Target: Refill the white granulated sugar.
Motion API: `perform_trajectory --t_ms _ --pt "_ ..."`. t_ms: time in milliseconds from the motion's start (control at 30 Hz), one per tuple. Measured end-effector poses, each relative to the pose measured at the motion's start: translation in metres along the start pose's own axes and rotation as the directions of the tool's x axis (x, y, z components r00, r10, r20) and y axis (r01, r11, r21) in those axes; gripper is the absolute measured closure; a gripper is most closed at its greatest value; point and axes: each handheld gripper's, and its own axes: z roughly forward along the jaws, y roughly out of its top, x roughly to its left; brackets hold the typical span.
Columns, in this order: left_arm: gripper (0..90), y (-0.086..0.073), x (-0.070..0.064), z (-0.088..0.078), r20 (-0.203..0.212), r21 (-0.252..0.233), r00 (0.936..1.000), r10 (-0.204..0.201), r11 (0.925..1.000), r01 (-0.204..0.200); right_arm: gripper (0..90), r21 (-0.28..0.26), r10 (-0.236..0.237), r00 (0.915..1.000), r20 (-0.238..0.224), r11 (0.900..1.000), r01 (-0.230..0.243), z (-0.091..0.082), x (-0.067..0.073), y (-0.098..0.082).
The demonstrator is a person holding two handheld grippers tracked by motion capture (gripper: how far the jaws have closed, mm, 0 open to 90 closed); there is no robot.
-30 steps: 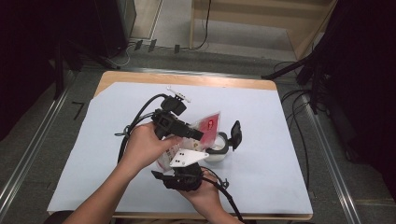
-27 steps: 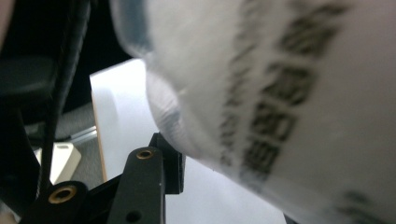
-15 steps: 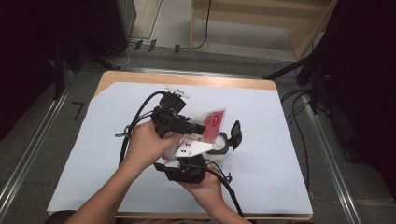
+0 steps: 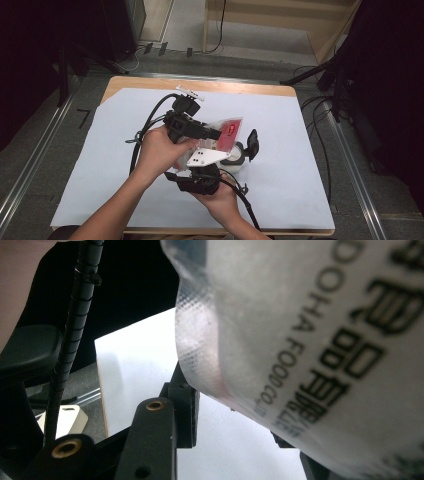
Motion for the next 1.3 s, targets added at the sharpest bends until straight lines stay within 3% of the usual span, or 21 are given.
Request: perform_trajectory --t_ms 1300 --pt "64.5 0.0065 -0.0039 -0.0032 -0.003 -0.015 0.9997 0.022 0.9996 -0.022 60.9 0.001 -0.024 0.9997 0.003 1.000 0.024 -0.0023 0.0008 0.0036"
